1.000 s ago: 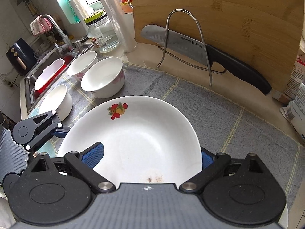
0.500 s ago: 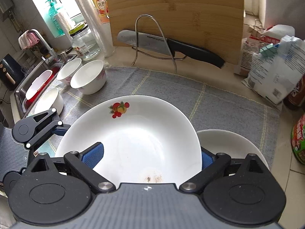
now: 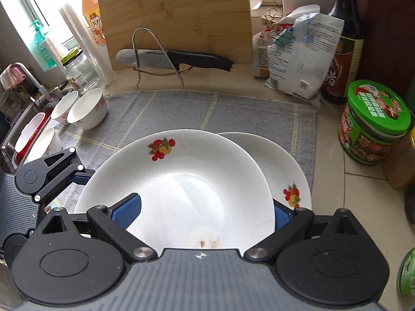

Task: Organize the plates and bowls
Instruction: 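Lower the flower-print plate onto the stacked plates with the right gripper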

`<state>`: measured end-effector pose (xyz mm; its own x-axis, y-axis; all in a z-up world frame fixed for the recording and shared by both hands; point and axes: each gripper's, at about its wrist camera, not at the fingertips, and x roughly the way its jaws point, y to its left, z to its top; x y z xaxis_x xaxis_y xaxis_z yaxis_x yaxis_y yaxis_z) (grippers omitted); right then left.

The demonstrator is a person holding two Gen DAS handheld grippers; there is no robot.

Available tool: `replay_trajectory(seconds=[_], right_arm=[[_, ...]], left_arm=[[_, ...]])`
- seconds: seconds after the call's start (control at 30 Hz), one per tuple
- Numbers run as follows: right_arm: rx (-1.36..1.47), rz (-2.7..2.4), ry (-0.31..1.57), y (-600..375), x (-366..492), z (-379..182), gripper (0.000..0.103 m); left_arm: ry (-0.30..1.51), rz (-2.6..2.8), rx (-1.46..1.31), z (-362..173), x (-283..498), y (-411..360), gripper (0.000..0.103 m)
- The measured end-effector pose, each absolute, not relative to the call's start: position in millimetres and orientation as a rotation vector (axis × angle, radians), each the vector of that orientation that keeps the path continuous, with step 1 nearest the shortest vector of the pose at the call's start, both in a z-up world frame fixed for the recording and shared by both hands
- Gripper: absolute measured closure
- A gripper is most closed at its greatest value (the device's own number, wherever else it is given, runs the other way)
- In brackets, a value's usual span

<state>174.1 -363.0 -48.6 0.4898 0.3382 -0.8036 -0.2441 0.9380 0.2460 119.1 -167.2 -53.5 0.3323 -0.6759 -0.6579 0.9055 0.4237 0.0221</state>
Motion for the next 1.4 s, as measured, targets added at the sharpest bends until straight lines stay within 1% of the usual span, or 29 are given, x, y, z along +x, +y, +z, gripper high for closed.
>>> replay_trajectory(seconds=[0.6,1.4], right_arm=[[0.138,0.289,1.030,-390.5,170.6,-67.8,0.002],[0.093,0.261,1.064,-386.0,183.2,-72.0,0.002]], left_arm=[[0.658,-1.119,0.459,-65.2,125.6,-192.4,0.002],[0.701,-1.118,0.496,-69.1,129.7,-201.3,0.002]])
